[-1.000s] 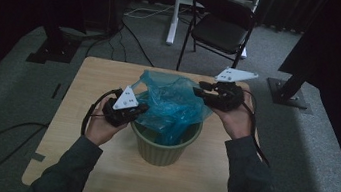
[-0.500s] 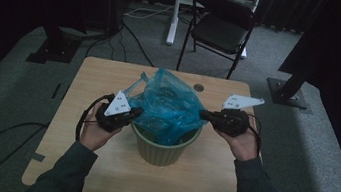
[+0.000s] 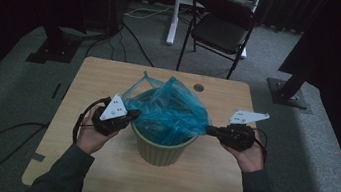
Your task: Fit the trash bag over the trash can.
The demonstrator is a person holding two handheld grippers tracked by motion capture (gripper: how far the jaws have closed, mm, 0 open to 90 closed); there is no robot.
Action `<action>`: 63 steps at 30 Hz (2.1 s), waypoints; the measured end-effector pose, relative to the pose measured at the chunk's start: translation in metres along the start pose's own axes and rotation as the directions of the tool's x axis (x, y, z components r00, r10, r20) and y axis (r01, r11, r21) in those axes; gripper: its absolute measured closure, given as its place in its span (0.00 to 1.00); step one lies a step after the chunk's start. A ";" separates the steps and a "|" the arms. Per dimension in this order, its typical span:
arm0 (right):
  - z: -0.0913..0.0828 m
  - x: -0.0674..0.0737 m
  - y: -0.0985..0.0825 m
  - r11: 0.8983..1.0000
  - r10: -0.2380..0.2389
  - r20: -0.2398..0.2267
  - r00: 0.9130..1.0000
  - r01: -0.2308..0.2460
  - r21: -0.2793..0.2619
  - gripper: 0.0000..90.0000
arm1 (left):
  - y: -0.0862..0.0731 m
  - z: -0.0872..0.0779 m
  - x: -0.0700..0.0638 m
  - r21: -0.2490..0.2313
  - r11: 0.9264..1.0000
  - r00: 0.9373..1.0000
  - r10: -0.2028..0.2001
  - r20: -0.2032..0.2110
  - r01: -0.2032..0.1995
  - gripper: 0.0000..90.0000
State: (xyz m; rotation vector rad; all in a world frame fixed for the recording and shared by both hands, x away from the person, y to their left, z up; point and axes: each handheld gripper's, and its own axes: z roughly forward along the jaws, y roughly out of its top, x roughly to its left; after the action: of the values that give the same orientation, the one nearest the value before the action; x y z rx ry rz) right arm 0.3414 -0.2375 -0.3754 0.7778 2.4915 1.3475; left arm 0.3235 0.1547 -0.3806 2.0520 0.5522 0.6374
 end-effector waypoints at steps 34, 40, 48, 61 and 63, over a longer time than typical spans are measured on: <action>-0.013 0.005 0.015 0.997 -0.053 0.006 0.999 0.053 -0.054 0.88 | 0.047 0.029 -0.019 0.004 1.000 0.989 0.000 0.146 -0.001 0.98; -0.022 0.006 0.032 0.992 -0.056 0.015 0.998 0.058 -0.114 0.79 | 0.040 0.026 -0.027 0.008 1.000 0.987 0.012 0.157 -0.013 0.97; -0.004 0.013 0.076 0.987 -0.085 0.069 0.994 0.094 -0.132 0.68 | 0.035 0.026 -0.033 0.015 0.999 0.987 0.040 0.156 -0.043 0.97; 0.051 -0.017 0.093 1.000 -0.025 0.071 0.997 0.024 0.011 0.64 | 0.034 0.025 -0.035 0.009 0.999 0.985 0.043 0.165 -0.045 0.97; 0.057 -0.019 0.092 0.999 -0.025 0.045 0.999 0.024 0.037 0.76 | 0.033 0.024 -0.035 0.005 0.999 0.986 0.041 0.164 -0.042 0.97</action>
State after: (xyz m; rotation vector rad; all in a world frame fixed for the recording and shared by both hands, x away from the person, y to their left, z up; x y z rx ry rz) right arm 0.4133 -0.1659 -0.3328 0.7743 2.4889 1.2648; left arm 0.3161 0.1019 -0.3719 2.1061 0.4177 0.4850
